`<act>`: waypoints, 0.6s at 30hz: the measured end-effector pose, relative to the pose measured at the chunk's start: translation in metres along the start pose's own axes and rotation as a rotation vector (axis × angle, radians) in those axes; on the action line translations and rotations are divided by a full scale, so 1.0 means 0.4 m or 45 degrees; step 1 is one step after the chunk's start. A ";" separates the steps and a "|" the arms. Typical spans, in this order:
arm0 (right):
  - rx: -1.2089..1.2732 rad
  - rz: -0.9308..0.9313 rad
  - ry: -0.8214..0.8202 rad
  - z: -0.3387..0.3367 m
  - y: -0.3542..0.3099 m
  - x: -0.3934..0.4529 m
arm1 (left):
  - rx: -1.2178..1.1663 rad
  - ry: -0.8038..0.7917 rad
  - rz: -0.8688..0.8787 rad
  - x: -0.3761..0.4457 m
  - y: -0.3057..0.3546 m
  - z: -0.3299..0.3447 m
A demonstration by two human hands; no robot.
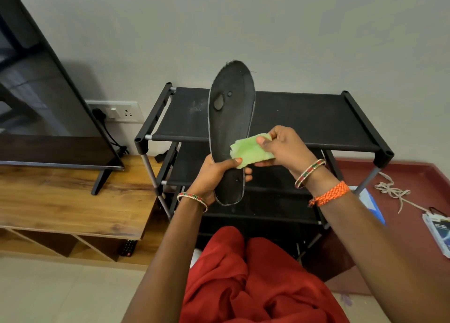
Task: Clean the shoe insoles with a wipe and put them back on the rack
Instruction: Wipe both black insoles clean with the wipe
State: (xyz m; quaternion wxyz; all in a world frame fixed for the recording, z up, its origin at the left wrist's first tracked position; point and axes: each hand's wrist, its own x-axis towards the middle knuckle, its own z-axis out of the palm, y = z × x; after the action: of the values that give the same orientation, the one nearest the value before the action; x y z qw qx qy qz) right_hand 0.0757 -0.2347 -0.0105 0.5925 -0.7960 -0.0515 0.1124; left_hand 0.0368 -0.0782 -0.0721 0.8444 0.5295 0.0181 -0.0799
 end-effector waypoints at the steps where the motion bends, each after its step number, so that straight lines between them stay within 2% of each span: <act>1: 0.045 -0.017 0.098 0.001 -0.006 -0.006 | -0.040 0.031 -0.025 -0.004 -0.002 -0.001; 2: 0.028 -0.112 0.247 0.001 -0.011 -0.012 | -0.099 0.045 -0.056 -0.009 -0.005 -0.002; 4: -0.193 -0.494 0.579 0.005 -0.013 -0.028 | -0.277 0.037 -0.118 -0.023 -0.013 -0.001; 5: -0.335 -0.687 0.655 0.016 -0.007 -0.040 | -0.355 0.022 -0.127 -0.026 -0.015 0.003; 6: -0.475 -0.829 0.617 0.039 0.008 -0.053 | -0.416 -0.006 -0.116 -0.027 -0.017 0.007; 8: -0.762 -0.950 0.312 0.115 0.058 -0.083 | -0.557 -0.088 -0.101 -0.024 -0.018 0.020; 10: -1.002 -0.902 0.095 0.189 0.115 -0.126 | -0.736 -0.171 -0.141 -0.020 -0.020 0.029; 12: -1.050 -0.868 -0.004 0.211 0.148 -0.167 | -0.889 -0.221 -0.127 -0.023 -0.025 0.024; 15: -1.142 -0.993 -0.086 0.181 0.158 -0.205 | -0.955 -0.271 -0.080 -0.030 -0.023 0.019; 18: -1.283 -0.937 0.011 0.157 0.126 -0.182 | -0.858 -0.276 -0.056 -0.028 -0.024 0.052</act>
State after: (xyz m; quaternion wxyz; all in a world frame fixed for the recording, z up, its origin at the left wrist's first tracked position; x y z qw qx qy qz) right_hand -0.0125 -0.2067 -0.0672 0.1444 -0.9083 -0.3667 -0.1403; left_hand 0.0230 -0.0995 -0.0700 0.9667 0.2092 -0.0348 -0.1431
